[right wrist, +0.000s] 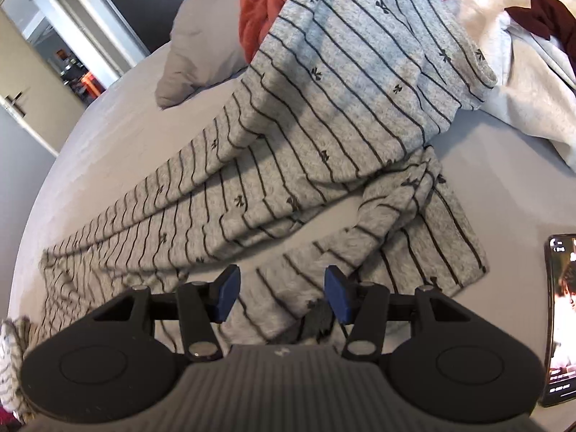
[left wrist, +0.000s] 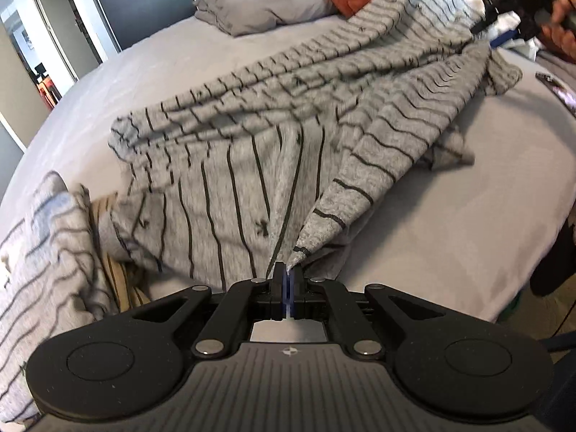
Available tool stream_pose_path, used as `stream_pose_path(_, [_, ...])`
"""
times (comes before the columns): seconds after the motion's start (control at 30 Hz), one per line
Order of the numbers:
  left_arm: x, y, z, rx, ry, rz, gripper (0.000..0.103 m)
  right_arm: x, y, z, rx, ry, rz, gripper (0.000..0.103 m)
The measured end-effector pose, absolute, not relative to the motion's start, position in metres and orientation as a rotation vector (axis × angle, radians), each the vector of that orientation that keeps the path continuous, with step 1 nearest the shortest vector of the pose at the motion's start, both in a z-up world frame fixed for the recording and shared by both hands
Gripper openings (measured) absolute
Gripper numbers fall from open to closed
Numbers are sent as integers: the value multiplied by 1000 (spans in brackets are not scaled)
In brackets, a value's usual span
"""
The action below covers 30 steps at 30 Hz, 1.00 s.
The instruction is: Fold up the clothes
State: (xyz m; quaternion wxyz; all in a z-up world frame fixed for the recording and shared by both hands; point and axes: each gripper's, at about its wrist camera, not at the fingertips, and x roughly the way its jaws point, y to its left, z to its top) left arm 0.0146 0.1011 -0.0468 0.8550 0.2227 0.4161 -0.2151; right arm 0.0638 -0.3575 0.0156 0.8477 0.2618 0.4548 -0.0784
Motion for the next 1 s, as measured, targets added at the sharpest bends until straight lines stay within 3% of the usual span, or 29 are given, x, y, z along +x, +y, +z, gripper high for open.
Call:
stream_pose_path(0.27, [23,102,-52,442,883,-449,0,58,-415,8,756,909,-391,54])
stream_pose_path(0.4, [27,105,-56,437,886,-445,0,67,-439,-3,826,914,-439,45])
stream_pose_path(0.77, [33,105,-57,433,899,-432,0,101,-455,-15,773,963,-506,37])
stream_pose_path(0.9, [34,106,-57,430,901,-433,0,100,-460,-29,808,970,-494,16])
stream_pose_path(1.0, [35,106,-56,428,900,-431,0,100,-456,-28,765,974,-497,8])
